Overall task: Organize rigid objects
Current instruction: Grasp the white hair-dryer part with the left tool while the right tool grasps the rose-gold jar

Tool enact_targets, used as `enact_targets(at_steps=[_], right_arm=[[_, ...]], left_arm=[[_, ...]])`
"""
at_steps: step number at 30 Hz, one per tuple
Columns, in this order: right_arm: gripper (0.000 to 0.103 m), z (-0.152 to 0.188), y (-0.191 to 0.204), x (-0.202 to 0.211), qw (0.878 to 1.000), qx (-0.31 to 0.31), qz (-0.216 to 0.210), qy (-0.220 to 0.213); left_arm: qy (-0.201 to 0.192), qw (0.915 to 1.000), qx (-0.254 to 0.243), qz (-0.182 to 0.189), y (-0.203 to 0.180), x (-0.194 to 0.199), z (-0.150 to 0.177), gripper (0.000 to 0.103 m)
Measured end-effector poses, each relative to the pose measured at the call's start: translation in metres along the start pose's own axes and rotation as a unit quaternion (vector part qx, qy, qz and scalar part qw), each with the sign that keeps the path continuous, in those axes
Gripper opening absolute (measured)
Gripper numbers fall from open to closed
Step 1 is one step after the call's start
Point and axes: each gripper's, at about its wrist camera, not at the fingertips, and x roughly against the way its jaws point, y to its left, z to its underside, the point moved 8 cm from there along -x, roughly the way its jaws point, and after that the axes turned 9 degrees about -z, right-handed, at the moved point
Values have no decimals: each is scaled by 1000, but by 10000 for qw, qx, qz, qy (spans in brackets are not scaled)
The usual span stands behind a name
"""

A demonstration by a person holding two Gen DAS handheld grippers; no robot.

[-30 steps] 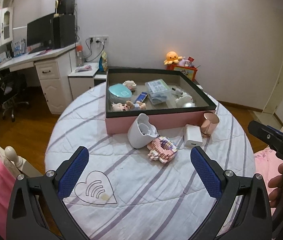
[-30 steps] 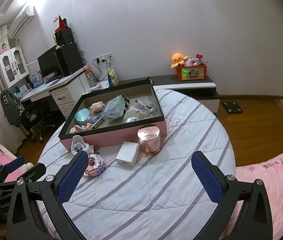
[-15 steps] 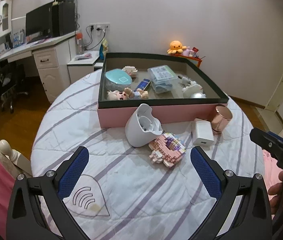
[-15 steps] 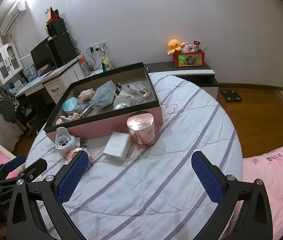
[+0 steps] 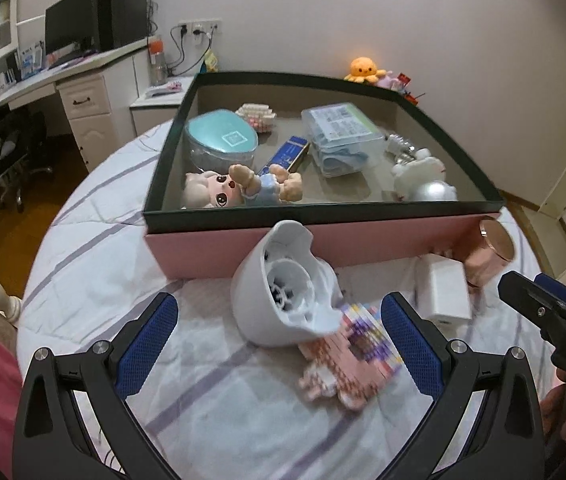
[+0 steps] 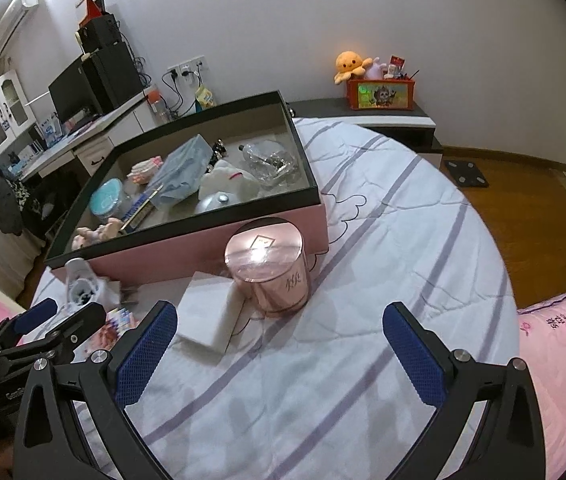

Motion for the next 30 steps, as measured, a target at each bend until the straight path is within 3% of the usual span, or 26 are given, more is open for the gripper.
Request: enact_targets(at_steps=[6,12,14,18,22,30], right_arm=[[103,-5,-6,-20,9999,-53,-45,139],[103,-6,-10,-36,9995,-120,-141,254],[98,-6,-10,-39,9994,-99,-173,273],[74,-10,-5,-42,9992,-43,-342,212],[52,-13,-1,-41,9994,99,-289,189],[52,-8,-4,-32,9993,-13,-368,109]], left_arm=[[188,9997,147,68,1,-24,-1,102],[273,9994,216,78,3,-34,-3,94],[242,9994,221,114,4,-32,-3,90],[183,9995,166,195,5,-27,-1,66],[168,9994,136,274,5,-25,-1,65],[112,9992,125,354,5,-14,2,65]])
